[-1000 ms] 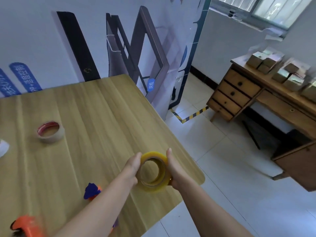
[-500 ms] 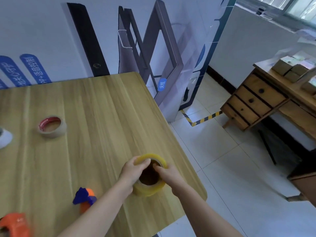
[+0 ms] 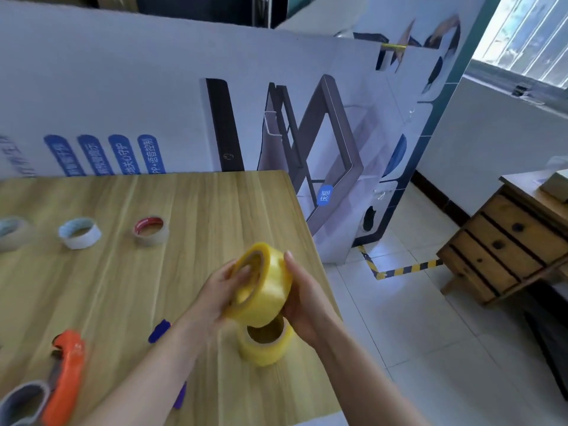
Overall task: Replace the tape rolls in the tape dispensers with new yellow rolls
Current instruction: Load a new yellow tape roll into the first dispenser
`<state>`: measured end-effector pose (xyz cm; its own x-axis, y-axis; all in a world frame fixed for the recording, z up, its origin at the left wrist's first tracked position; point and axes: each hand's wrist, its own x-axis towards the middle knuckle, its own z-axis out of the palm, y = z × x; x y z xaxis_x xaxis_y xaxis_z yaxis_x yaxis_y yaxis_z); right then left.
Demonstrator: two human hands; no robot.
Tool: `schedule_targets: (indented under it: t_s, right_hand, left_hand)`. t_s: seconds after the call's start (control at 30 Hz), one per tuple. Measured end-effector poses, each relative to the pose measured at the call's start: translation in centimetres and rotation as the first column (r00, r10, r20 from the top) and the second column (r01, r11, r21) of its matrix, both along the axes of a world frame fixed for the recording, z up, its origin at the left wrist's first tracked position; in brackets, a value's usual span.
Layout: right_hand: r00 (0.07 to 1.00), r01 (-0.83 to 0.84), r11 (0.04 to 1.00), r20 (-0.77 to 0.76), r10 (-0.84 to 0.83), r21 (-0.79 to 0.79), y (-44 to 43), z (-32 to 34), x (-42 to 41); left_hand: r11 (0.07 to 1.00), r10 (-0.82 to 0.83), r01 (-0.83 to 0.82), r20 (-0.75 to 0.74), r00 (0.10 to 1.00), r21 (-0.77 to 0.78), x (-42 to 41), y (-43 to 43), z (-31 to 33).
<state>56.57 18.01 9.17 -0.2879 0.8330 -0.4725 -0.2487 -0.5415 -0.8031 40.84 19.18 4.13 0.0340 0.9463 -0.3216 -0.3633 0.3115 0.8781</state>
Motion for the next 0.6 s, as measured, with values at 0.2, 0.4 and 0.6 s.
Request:
schedule_targets:
  t_s: [0.2, 0.4, 0.6]
  right_hand:
    - [0.957, -0.055, 0.998, -0.283, 0.061, 0.028, -1.2, 4.0, -3.1]
    - [0.937, -0.244, 0.903, -0.153, 0.313, 0.353, -2.2, 5.2, -5.7]
    - [0.863, -0.387, 0.739, -0.065, 0.501, 0.551, -2.9, 7.5, -8.6]
  left_hand:
    - [0.987, 0.162, -0.163, -0.156, 0.974, 0.005, -1.2, -1.7, 3.6]
    - [0.948, 0.293, -0.224, -0.340, 0.894, 0.228, -4.3, -3.0, 7.2]
    - [0.870, 0.411, -0.223, -0.399, 0.819, 0.440, -8.3, -5.1, 11.0]
